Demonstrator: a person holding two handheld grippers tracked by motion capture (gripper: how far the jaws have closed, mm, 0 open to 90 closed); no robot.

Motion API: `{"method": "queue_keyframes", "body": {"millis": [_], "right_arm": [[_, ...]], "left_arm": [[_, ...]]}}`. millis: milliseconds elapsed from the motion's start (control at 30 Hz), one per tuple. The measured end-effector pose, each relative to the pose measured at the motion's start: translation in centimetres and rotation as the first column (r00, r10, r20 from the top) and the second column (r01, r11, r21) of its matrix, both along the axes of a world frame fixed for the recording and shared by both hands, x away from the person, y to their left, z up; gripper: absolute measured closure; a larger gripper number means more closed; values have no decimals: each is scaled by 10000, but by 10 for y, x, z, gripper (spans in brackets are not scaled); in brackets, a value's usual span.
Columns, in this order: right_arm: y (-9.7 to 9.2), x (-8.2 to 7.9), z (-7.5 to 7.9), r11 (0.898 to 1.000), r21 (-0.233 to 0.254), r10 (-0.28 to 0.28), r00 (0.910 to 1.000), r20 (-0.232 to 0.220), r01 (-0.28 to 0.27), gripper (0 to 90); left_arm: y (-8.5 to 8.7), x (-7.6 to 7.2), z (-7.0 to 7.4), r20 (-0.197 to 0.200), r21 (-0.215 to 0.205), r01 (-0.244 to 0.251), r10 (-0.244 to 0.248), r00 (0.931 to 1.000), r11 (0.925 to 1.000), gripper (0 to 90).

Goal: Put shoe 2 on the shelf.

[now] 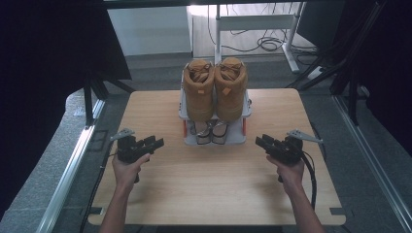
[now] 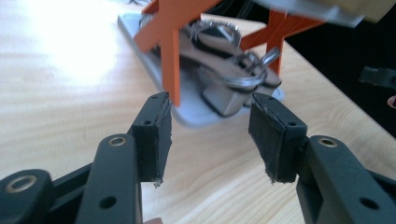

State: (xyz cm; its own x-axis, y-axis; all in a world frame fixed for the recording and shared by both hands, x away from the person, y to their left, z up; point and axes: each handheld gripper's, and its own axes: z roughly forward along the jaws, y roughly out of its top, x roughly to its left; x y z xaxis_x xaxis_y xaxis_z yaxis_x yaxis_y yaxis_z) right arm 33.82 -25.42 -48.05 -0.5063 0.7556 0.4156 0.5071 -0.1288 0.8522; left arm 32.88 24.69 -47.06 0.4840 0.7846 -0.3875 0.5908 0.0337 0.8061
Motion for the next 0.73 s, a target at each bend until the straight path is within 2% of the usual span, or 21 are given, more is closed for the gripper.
{"method": "queue_keyframes", "body": {"millis": [200, 733], "right_arm": [[5, -2, -14, 9998, -179, 14, 9998, -188, -17, 576], [5, -1, -15, 9994, -333, -38, 9998, -171, 32, 550]], "left_arm": [[-1, -2, -15, -259, 204, -29, 35, 9997, 9998, 489], [-1, -2, -14, -210, 217, -102, 106, 9997, 9997, 481]]}}
